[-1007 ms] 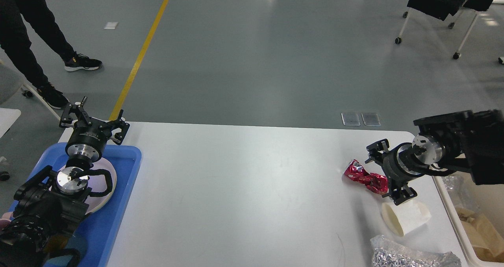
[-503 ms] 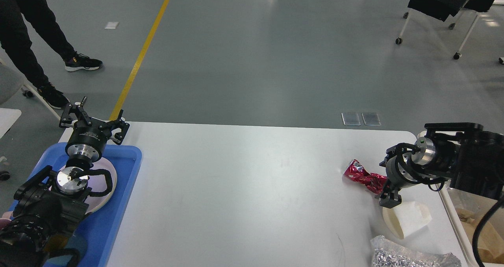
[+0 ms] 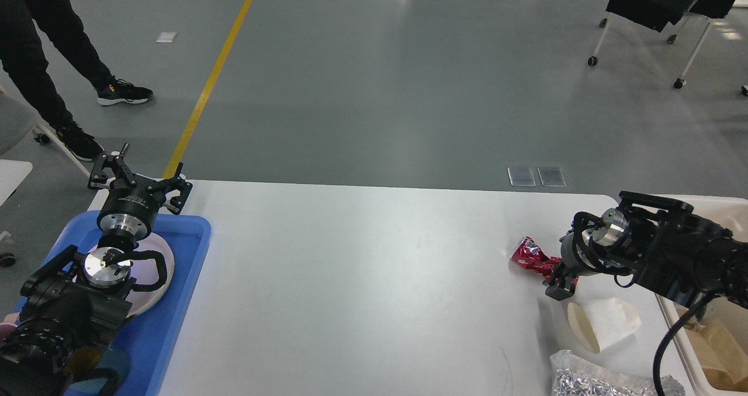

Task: Tidy desktop
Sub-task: 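Close the right gripper on the red wrapper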

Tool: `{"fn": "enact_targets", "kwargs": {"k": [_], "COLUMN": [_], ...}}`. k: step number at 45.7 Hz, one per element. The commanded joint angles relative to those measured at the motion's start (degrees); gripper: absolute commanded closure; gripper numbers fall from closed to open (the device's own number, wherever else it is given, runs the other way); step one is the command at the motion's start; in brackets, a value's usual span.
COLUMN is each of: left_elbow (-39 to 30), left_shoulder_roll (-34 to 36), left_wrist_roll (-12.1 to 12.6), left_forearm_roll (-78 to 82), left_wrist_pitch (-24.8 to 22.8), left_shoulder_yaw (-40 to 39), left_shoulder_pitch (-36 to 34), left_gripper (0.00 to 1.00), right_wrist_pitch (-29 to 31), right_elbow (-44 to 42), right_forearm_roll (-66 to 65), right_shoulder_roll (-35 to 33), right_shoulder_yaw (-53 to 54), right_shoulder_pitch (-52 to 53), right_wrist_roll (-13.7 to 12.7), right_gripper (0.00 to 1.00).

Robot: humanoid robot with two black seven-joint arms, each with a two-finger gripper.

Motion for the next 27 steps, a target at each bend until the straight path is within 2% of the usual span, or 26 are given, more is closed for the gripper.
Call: {"fn": "enact_targets", "kwargs": {"k": [1, 7, 11, 15, 17, 23, 27], "left_elbow": [0.0, 0.0, 0.0, 0.0, 0.0, 0.0, 0.0], "left_shoulder_roll": [0.0, 0.0, 0.0, 0.0, 0.0, 0.0, 0.0], "left_wrist_roll": [-0.04, -0.04, 0.05, 0.05, 0.05, -0.04, -0.04], "left_forearm_roll": [-0.05, -0.05, -0.05, 0.04, 0.04, -0.05, 0.04], "left_wrist_pitch": [-0.01, -0.01, -0.01, -0.01, -0.01, -0.01, -0.01], "left_shoulder_yaw": [0.0, 0.0, 0.0, 0.0, 0.0, 0.0, 0.0], "left_shoulder_pitch": [0.0, 0.0, 0.0, 0.0, 0.0, 0.0, 0.0], "left_gripper": [0.04, 0.04, 0.04, 0.04, 0.04, 0.04, 0.04], "right_wrist_pitch": [0.04, 0.04, -0.05, 0.04, 0.04, 0.04, 0.04], "right_elbow": [-2.77, -4.62, -5.15, -5.06, -5.15, -5.06, -5.06], "right_forearm_roll": [-0.1, -0.27, -0.8, -1.06, -1.24, -2.47, -3.08], "right_shoulder_roll": [2.03, 3.61, 4.31, 4.49, 4.49, 4.67, 4.67], "right_shoulder_yaw": [0.06, 0.06, 0.06, 0.06, -0.02, -0.02, -0.02], "right_shoulder_pitch": [-0.63, -1.33, -1.77, -2.12, -2.12, -2.12, -2.12], "right_wrist_roll": [0.08, 0.26, 0.43, 0.43, 0.52, 0.52, 0.52], "right_gripper": [0.01, 0.05, 0.27, 0.56, 0.64, 0.67, 0.74]}}
